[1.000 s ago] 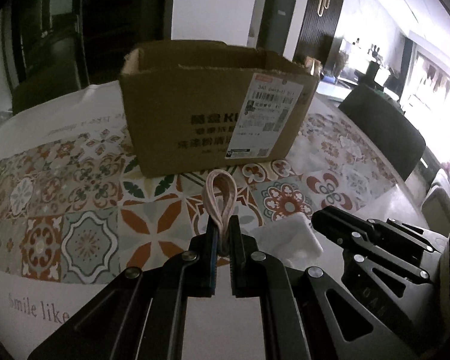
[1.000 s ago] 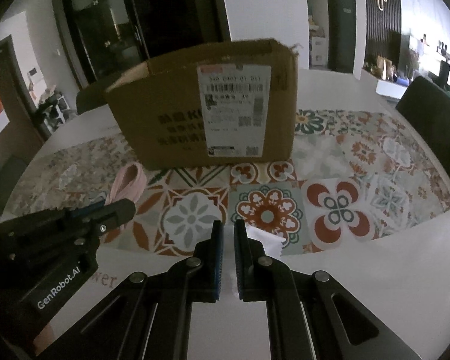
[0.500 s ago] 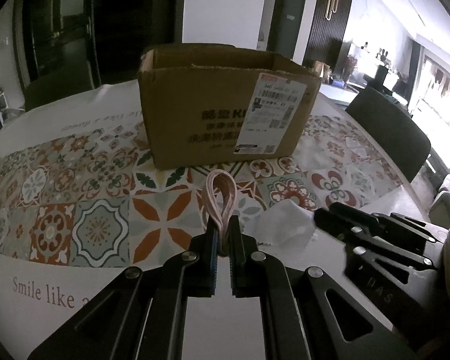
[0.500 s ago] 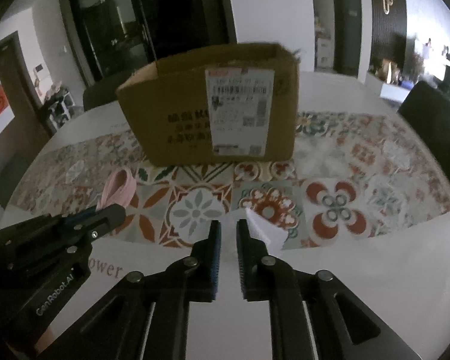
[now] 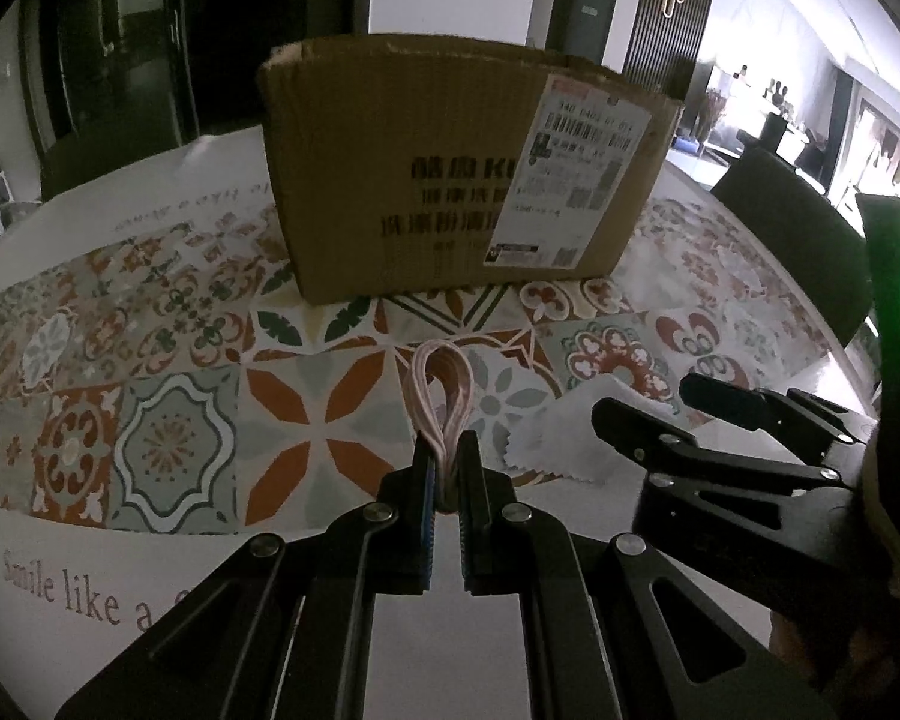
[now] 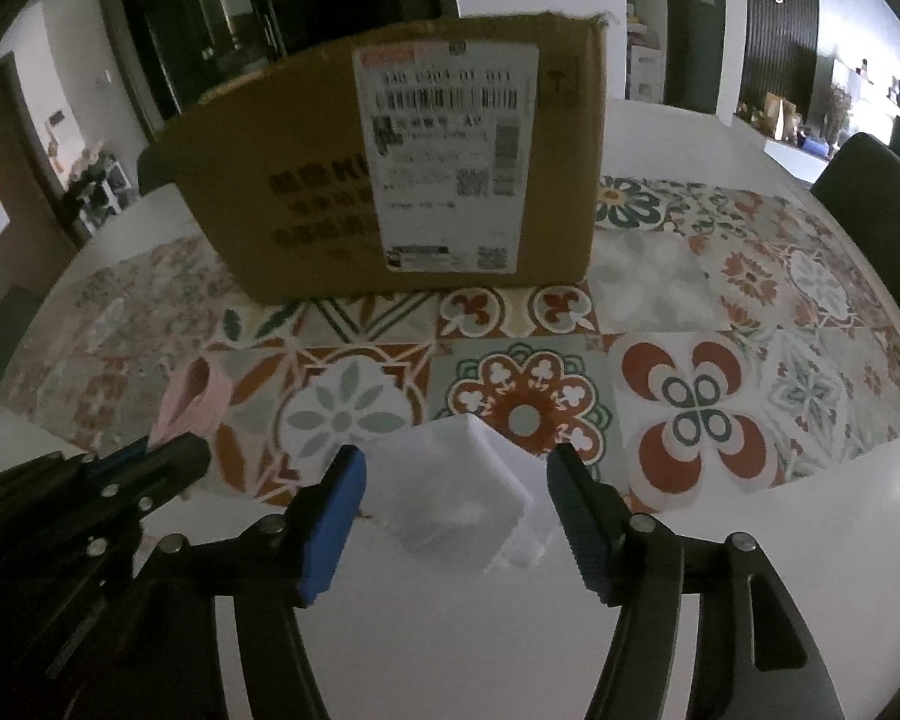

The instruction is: Organize soft objects

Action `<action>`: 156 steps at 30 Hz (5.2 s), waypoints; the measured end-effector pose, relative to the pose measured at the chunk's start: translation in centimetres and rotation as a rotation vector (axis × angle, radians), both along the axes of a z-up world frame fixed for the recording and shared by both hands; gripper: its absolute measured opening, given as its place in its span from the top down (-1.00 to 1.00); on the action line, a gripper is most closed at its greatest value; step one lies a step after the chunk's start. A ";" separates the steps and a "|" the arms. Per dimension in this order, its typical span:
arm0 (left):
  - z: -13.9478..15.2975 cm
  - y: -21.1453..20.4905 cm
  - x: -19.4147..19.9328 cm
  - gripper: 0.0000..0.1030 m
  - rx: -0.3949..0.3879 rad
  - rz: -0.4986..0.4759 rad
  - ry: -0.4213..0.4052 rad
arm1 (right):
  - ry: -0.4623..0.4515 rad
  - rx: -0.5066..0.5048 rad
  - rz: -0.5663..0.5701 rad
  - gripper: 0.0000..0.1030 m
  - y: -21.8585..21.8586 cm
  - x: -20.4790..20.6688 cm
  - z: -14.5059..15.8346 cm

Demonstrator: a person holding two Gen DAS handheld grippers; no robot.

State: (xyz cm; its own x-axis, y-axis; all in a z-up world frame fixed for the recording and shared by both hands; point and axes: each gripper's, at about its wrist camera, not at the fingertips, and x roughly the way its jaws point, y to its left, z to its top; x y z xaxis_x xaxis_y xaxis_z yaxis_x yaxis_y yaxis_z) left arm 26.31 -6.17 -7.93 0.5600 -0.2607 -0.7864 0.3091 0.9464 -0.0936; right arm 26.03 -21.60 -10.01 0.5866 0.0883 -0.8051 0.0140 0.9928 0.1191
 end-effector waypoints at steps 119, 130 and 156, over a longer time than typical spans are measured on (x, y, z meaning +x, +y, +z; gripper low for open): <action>13.0 -2.6 11.5 0.84 -0.039 0.025 -0.285 | -0.439 -0.079 0.039 0.83 -1.1 9.4 15.1; 9.4 -3.5 15.0 0.83 -0.012 0.012 -0.181 | -0.322 -0.056 0.053 0.83 -1.6 13.3 11.2; 12.5 -1.4 9.3 -0.07 0.049 0.138 -0.256 | -0.283 -0.021 0.023 0.22 -2.0 9.8 13.3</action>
